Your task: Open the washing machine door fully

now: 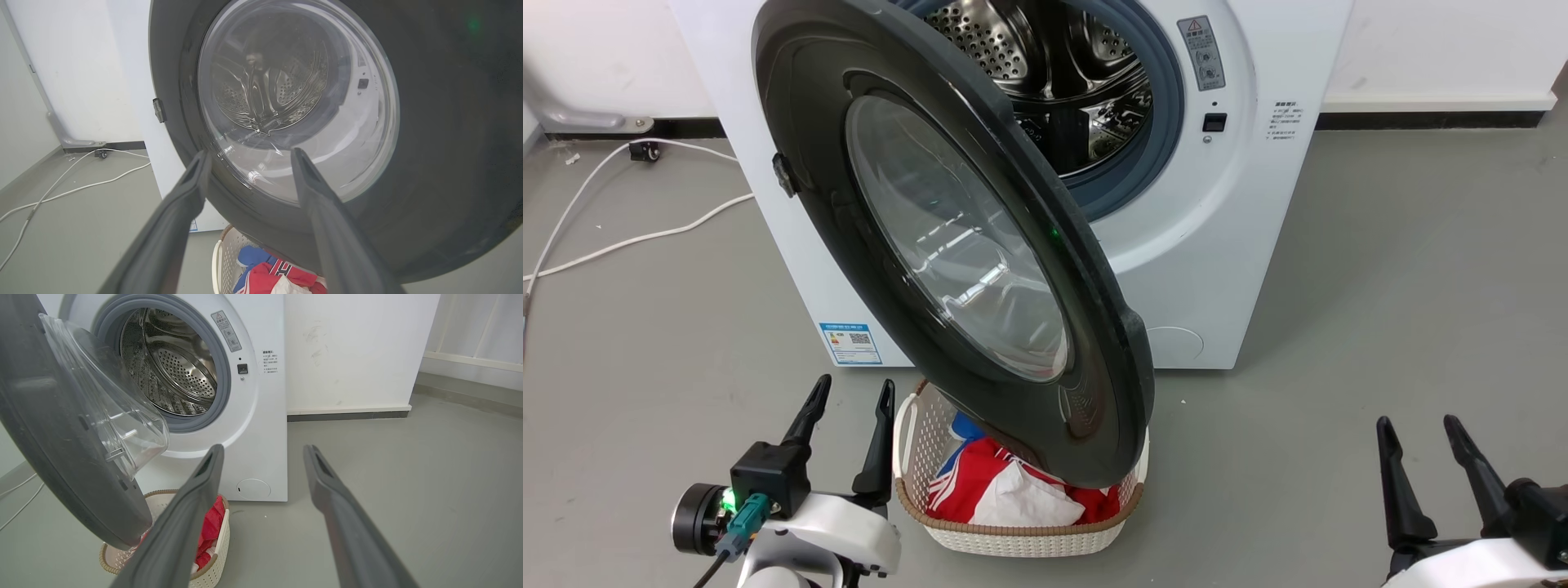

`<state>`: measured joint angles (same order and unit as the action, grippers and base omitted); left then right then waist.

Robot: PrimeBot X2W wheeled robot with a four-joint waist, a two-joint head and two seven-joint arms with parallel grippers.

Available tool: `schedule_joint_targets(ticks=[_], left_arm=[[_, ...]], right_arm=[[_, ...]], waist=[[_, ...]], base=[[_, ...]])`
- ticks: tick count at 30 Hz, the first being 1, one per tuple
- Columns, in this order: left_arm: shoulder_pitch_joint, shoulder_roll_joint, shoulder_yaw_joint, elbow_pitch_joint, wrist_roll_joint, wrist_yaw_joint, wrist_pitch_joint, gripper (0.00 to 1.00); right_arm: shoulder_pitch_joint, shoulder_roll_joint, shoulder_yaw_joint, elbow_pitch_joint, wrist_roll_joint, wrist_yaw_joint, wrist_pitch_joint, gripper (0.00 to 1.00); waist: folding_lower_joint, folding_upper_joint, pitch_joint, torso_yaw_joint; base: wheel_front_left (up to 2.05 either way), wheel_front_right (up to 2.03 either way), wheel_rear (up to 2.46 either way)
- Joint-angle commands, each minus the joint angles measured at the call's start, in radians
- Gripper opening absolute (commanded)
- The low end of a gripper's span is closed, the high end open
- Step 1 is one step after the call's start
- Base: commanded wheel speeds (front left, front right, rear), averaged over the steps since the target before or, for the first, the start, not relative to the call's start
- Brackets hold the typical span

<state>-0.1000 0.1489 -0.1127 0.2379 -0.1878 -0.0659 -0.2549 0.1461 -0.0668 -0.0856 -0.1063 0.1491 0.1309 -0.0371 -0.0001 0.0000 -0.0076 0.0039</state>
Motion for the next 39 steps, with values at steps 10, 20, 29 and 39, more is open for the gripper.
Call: schedule_joint_targets(ticks=[10, 20, 29, 39], left_arm=[[0.001, 0.014, -0.007, -0.01, -0.009, 0.011, 0.012, 1.0], [0.009, 0.014, -0.026, -0.026, -0.017, 0.008, 0.027, 0.0], [-0.031, -0.009, -0.022, -0.14, -0.034, 0.039, 0.055, 0.0], [-0.194, -0.061, -0.088, -0.393, -0.029, 0.065, 0.075, 0.0]], right_arm=[[-0.003, 0.016, 0.009, 0.014, -0.02, 0.0, -0.01, 1.0], [-0.009, 0.018, 0.004, 0.011, -0.019, 0.0, -0.004, 1.0], [-0.023, 0.018, -0.001, 0.02, -0.011, 0.0, -0.009, 1.0], [-0.03, 0.018, -0.022, 0.028, -0.006, 0.0, -0.009, 1.0]], waist=[[0.0001, 0.0, 0.006, 0.0], [0.0001, 0.0, 0.005, 0.008], [0.0001, 0.0, 0.005, 0.023], [0.0001, 0.0, 0.006, 0.051]], base=[[0.0, 0.0, 0.0], [0.0, 0.0, 0.0], [0.0, 0.0, 0.0], [0.0, 0.0, 0.0]])
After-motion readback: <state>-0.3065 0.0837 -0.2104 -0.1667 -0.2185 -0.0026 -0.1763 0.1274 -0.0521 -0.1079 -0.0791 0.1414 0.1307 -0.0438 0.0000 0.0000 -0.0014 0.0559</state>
